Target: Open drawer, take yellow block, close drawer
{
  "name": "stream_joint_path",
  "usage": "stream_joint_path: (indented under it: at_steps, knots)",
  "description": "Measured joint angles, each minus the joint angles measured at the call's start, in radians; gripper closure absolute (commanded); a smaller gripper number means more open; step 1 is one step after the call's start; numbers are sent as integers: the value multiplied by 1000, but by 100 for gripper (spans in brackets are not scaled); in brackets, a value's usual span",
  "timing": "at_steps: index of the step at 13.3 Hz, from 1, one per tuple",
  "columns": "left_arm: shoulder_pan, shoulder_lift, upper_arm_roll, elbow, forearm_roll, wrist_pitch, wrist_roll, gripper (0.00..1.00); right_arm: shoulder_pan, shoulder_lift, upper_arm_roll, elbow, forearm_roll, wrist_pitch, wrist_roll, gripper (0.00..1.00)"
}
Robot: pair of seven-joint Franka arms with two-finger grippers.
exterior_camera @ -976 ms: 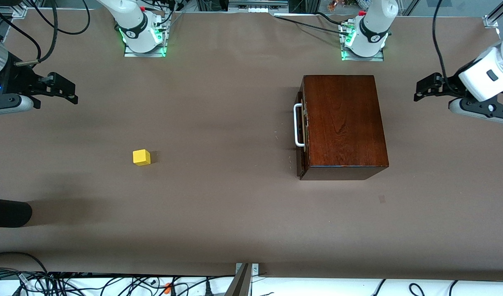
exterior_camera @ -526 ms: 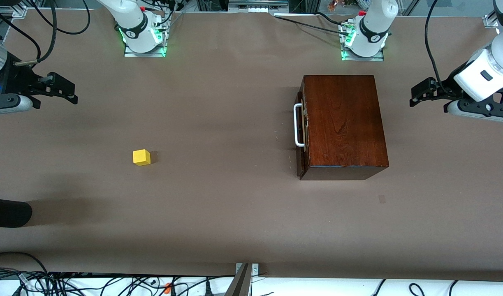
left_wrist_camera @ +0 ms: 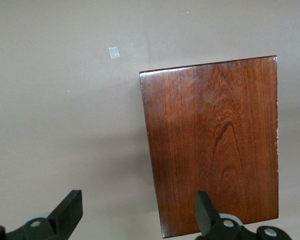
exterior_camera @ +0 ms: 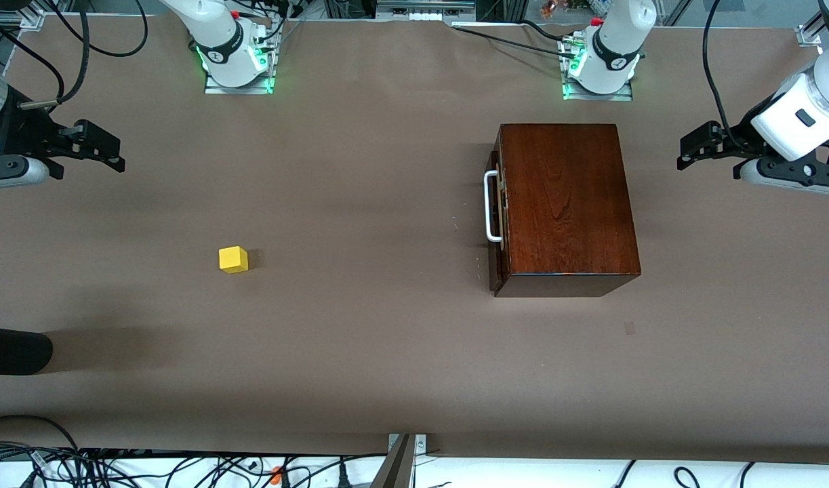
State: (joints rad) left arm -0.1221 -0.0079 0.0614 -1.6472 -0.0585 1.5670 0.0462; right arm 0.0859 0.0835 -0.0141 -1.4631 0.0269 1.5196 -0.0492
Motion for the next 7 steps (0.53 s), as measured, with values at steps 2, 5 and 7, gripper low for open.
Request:
stream_joint_path:
  at_steps: [2, 5, 7]
  knots:
    - [0, 0, -2, 3, 40, -4, 0, 0, 0, 0, 0, 0, 0, 0, 0, 0]
    - [0, 0, -4, 4, 50, -15, 0, 0, 0, 0, 0, 0, 0, 0, 0, 0]
    - [0, 0, -5, 4, 51, -15, 0, 0, 0, 0, 0, 0, 0, 0, 0, 0]
